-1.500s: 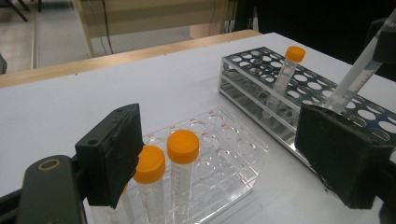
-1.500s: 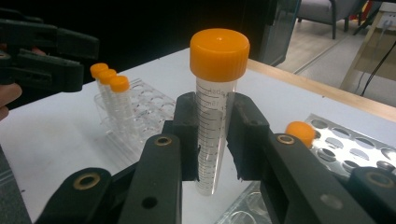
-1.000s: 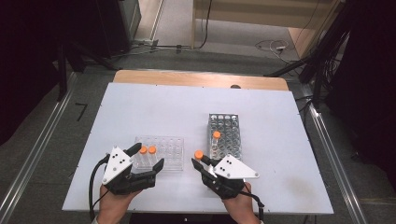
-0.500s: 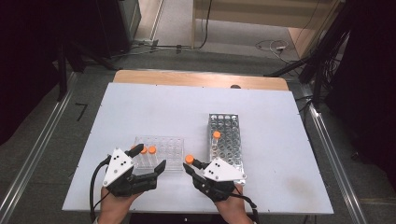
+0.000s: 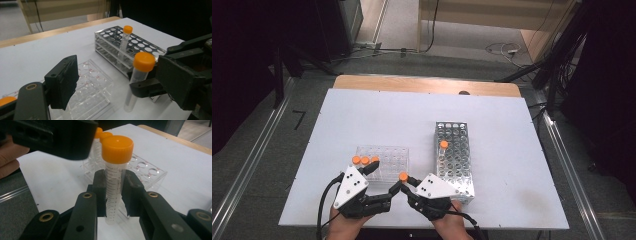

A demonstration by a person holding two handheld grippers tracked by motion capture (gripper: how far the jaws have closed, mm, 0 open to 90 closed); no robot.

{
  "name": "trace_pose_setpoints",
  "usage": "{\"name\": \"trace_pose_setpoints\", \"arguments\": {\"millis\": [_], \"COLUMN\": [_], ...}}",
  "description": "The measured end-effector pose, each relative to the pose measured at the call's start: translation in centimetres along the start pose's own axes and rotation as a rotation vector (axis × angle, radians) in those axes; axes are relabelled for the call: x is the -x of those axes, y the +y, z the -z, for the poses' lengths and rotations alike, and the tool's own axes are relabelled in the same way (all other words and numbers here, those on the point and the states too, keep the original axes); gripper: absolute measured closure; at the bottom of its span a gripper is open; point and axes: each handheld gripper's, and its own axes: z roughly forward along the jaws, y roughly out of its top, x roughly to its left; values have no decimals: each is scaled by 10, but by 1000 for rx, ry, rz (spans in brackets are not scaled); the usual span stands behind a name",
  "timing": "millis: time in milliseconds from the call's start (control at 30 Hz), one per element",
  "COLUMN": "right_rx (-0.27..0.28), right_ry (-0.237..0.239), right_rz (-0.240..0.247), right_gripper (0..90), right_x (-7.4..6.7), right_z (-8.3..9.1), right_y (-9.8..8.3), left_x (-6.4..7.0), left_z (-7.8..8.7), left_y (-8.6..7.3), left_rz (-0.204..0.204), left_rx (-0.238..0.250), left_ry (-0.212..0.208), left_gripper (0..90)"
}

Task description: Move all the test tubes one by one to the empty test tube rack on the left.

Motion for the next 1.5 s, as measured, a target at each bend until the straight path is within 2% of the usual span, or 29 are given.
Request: {"name": "trace_pose_setpoints", "arguments": {"millis": [167, 267, 433, 600, 867, 1167, 1200, 1233, 1300, 1500], "right_rx": [1, 3, 4, 4, 4, 2, 4, 5, 3, 3], "right_ry": [18, 27, 36, 40, 47, 49, 51, 56, 67, 57], "right_rz": [-5, -2, -5, -4, -6, -9, -8, -11, -15, -29], "right_gripper": [721, 721, 720, 721, 720, 714, 680, 594, 478, 286], "right_x": [-5, -7, -8, -8, -9, -8, -8, -8, -9, -5], "right_z": [-4, -5, -5, -5, -5, -5, -4, -4, -3, 0], "right_y": [1, 1, 1, 1, 1, 1, 1, 1, 2, 2], "left_x": [6, 9, 13, 16, 16, 16, 16, 16, 15, 8], "left_z": [-2, -3, -4, -5, -5, -6, -6, -6, -7, -5], "left_y": [-2, -3, -5, -7, -8, -7, -7, -7, -7, -3], "left_rz": [-13, -19, -34, -44, -47, -42, -41, -40, -39, -22], "left_rx": [-4, 0, 10, 7, 7, 7, 6, 5, 5, 13], "left_ry": [-10, -18, -34, -46, -32, -33, -37, -38, -38, -28], "left_gripper": [247, 321, 501, 592, 679, 697, 699, 699, 700, 699]}}
